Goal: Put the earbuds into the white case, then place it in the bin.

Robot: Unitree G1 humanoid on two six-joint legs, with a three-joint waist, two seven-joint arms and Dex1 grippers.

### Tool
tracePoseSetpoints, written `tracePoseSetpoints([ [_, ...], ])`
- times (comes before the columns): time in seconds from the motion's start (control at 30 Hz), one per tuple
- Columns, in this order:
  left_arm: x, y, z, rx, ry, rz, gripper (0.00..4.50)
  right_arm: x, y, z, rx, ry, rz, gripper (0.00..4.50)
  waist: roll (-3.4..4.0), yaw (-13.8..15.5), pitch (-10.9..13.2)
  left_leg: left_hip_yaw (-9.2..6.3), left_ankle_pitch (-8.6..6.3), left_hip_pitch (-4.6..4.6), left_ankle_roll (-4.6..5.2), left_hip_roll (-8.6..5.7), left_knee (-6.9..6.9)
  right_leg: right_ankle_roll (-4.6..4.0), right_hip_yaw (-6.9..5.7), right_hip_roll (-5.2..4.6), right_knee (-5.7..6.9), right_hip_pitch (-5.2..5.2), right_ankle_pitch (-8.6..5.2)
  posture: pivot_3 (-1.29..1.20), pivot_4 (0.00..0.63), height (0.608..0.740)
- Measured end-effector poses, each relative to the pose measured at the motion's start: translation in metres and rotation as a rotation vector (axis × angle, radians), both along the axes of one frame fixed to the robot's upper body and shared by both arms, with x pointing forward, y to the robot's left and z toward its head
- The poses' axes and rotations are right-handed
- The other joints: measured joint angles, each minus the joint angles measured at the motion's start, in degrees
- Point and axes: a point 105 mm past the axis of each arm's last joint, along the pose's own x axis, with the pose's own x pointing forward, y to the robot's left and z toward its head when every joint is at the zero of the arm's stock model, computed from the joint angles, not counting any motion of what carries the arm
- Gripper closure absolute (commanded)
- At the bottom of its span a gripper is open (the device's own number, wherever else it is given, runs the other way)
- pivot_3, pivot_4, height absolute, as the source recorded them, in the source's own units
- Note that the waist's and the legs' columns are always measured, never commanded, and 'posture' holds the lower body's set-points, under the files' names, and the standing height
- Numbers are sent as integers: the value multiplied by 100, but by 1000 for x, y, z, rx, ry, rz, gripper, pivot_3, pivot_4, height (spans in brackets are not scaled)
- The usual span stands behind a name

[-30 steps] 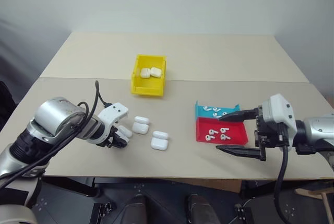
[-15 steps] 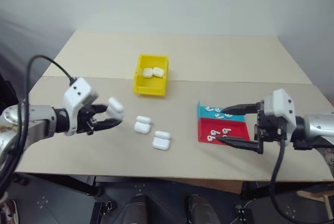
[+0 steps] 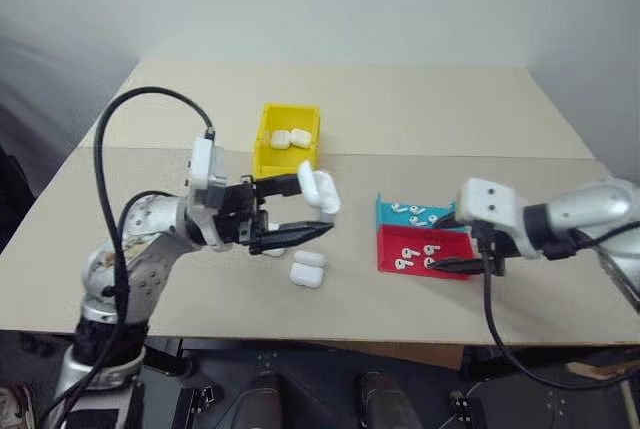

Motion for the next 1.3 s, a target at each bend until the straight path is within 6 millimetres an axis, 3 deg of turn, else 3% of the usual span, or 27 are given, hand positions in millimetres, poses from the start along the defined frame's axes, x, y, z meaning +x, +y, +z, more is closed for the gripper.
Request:
tracePoseSetpoints([
  [0.13, -4, -12, -15, 17, -35, -81, 1760, 8, -4, -17, -85, 58, -45, 1824, 0, -32, 0, -1, 0, -15, 0, -1, 0, 6, 0, 0, -1, -12, 24, 0, 150, 740],
  [0.43, -8, -22, -15, -22, -45, -94, 1760, 20, -10, -38, -186, 84, -87, 1824, 0, -46, 0, -3, 0, -11, 0, -1, 1, 18, -1, 1, 5, -11, 18, 0, 150, 740],
  [1.0, -10, -22, -13, -28, -47, -50, 1760, 27, -5, -50, -208, 100, -84, 1824, 1, -47, 0, -3, 0, -8, 0, 0, 1, 19, -2, 1, 5, -8, 19, 0, 150, 740],
  [1.1, -10, -22, -13, -29, -49, -47, 1760, 26, -5, -50, -208, 106, -81, 2371, 1, -49, 0, -3, 0, -5, 0, 0, 1, 19, -2, 1, 5, -5, 18, 0, 150, 740],
  [1.23, -10, -22, -12, -27, -53, -43, 1760, 25, -4, -50, -205, 112, -70, 3639, 1, -50, 0, -3, 0, -3, 0, 0, 1, 20, -2, 1, 5, -3, 18, 0, 150, 740],
  [1.3, -11, -22, -12, -26, -56, -44, 1760, 26, -4, -50, -205, 110, -70, 3859, 1, -47, 0, -3, 0, -2, 0, 0, 1, 20, -2, 1, 5, -2, 18, 0, 150, 740],
])
